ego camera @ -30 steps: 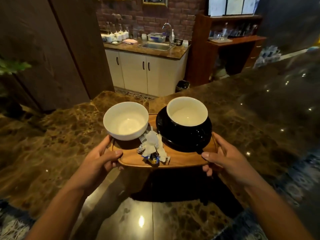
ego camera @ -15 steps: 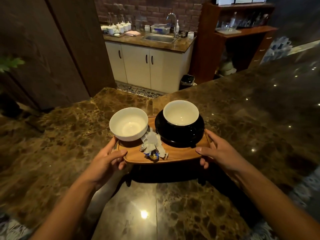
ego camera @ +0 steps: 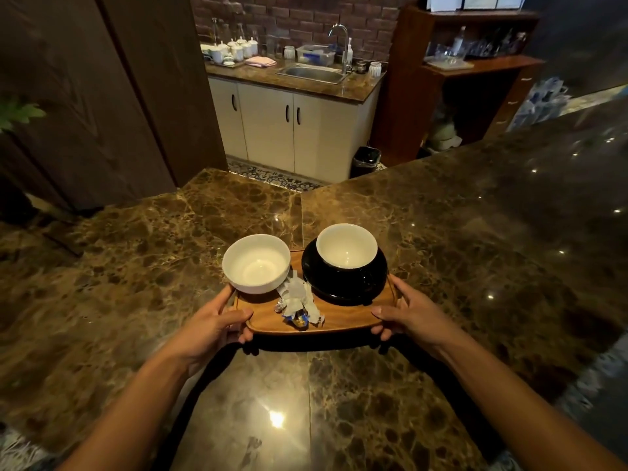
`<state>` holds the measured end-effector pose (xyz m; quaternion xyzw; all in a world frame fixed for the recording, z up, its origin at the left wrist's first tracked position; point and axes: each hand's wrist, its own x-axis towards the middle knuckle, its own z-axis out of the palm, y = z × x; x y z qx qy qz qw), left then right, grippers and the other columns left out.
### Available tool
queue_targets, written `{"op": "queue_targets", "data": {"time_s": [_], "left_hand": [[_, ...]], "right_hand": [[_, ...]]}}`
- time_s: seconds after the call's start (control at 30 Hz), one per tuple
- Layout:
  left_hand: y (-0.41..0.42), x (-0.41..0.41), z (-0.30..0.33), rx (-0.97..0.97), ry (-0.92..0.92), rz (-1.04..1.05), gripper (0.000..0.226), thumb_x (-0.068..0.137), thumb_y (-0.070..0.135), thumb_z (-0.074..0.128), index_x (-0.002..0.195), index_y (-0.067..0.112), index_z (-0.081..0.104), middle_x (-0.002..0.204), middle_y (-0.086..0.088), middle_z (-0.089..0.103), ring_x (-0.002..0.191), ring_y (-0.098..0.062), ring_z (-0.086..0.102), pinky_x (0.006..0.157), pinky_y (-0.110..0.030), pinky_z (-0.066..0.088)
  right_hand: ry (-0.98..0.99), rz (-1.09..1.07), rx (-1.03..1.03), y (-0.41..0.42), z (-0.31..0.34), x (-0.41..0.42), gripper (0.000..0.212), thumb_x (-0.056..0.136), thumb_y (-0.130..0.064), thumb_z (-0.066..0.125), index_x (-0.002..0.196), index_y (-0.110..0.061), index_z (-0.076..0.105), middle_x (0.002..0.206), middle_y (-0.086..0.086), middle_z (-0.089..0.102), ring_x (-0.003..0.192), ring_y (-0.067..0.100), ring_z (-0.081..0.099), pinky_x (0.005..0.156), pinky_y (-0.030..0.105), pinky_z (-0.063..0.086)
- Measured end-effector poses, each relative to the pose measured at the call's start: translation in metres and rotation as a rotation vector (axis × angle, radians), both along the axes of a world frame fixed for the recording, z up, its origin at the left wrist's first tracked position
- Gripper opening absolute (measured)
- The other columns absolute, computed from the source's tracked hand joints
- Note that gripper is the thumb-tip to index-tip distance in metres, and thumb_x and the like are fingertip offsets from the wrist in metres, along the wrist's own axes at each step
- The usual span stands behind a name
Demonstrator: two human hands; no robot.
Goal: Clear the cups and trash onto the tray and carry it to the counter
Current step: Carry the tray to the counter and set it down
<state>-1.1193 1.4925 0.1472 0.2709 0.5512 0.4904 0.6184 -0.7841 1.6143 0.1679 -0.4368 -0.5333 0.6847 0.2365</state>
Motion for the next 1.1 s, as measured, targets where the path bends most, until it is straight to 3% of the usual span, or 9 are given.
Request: {"op": "queue_targets", "data": {"time_s": [0.13, 0.3, 0.37, 0.4, 0.47, 0.53, 0.57, 0.67, 1.1], "left_hand": [[0.002, -0.002, -0.001, 0.013, -0.043, 0.011, 0.132, 0.036, 0.036, 0.105, 0.15, 0.037, 0.038, 0.066, -0.012, 0.061, 0.059, -0.022, 0.062, 0.059, -0.029, 0.056], [0.006, -0.005, -0.01, -0.026, -0.067, 0.01, 0.141, 0.035, 0.034, 0.105, 0.156, 0.034, 0.033, 0.065, -0.012, 0.057, 0.059, -0.023, 0.062, 0.059, -0.031, 0.057], [0.009, -0.006, -0.013, -0.04, -0.05, -0.013, 0.119, 0.058, 0.022, 0.098, 0.158, 0.032, 0.032, 0.068, -0.015, 0.054, 0.058, -0.025, 0.062, 0.058, -0.033, 0.057], [0.01, -0.006, -0.013, -0.038, -0.039, -0.021, 0.101, 0.075, 0.01, 0.086, 0.158, 0.031, 0.032, 0.069, -0.016, 0.053, 0.057, -0.025, 0.062, 0.057, -0.034, 0.057], [0.012, -0.006, -0.014, -0.045, -0.023, -0.037, 0.081, 0.092, -0.008, 0.061, 0.158, 0.029, 0.031, 0.069, -0.016, 0.054, 0.056, -0.025, 0.063, 0.056, -0.034, 0.057], [0.014, -0.007, -0.015, -0.05, -0.009, -0.056, 0.077, 0.095, -0.011, 0.056, 0.158, 0.026, 0.031, 0.068, -0.017, 0.057, 0.056, -0.025, 0.064, 0.056, -0.034, 0.058], [0.015, -0.007, -0.016, -0.058, -0.001, -0.061, 0.076, 0.096, -0.011, 0.055, 0.158, 0.025, 0.031, 0.067, -0.017, 0.058, 0.056, -0.024, 0.065, 0.056, -0.034, 0.059], [0.017, -0.007, -0.015, -0.072, 0.026, -0.064, 0.073, 0.097, -0.012, 0.053, 0.158, 0.022, 0.032, 0.065, -0.019, 0.059, 0.053, -0.024, 0.065, 0.054, -0.034, 0.06], [0.016, -0.006, -0.009, -0.121, 0.124, -0.136, 0.061, 0.1, -0.009, 0.051, 0.149, 0.024, 0.035, 0.067, -0.021, 0.062, 0.053, -0.025, 0.066, 0.047, -0.03, 0.055]], "right_hand": [[-0.035, 0.01, 0.005, -0.001, -0.007, -0.003, 0.061, 0.09, 0.004, 0.067, 0.138, -0.024, 0.043, 0.082, 0.015, 0.071, 0.058, 0.023, 0.064, 0.047, 0.03, 0.055], [-0.13, 0.014, 0.03, 0.002, -0.013, -0.002, 0.059, 0.091, -0.005, 0.069, 0.136, -0.032, 0.042, 0.067, 0.005, 0.069, 0.045, 0.017, 0.055, 0.04, 0.028, 0.046], [-0.144, 0.021, 0.028, 0.002, -0.016, -0.002, 0.068, 0.089, -0.009, 0.073, 0.145, -0.03, 0.04, 0.087, 0.014, 0.074, 0.062, 0.037, 0.066, 0.054, 0.044, 0.058], [-0.108, 0.02, 0.014, 0.002, -0.017, -0.002, 0.074, 0.087, -0.007, 0.074, 0.148, -0.027, 0.039, 0.105, 0.018, 0.074, 0.087, 0.045, 0.07, 0.073, 0.054, 0.06], [-0.022, 0.016, -0.026, 0.004, -0.021, -0.002, 0.074, 0.087, 0.003, 0.069, 0.151, -0.016, 0.037, 0.125, 0.011, 0.07, 0.116, 0.032, 0.067, 0.095, 0.043, 0.056], [-0.017, 0.02, -0.046, 0.004, -0.02, -0.003, 0.065, 0.09, 0.007, 0.063, 0.148, -0.014, 0.04, 0.115, 0.004, 0.075, 0.102, 0.017, 0.073, 0.079, 0.024, 0.058], [-0.029, 0.026, -0.054, 0.002, -0.018, -0.003, 0.06, 0.092, 0.006, 0.062, 0.145, -0.016, 0.042, 0.098, 0.0, 0.077, 0.08, 0.013, 0.075, 0.063, 0.019, 0.056], [-0.117, 0.034, -0.039, 0.002, -0.019, 0.001, 0.058, 0.095, -0.005, 0.063, 0.145, -0.024, 0.041, 0.062, 0.001, 0.061, 0.037, 0.01, 0.044, 0.034, 0.021, 0.032], [-0.18, -0.024, -0.015, 0.0, -0.023, -0.003, 0.061, 0.093, -0.008, 0.067, 0.142, -0.031, 0.04, 0.077, 0.016, 0.066, 0.044, 0.014, 0.045, 0.038, 0.025, 0.036]]}}
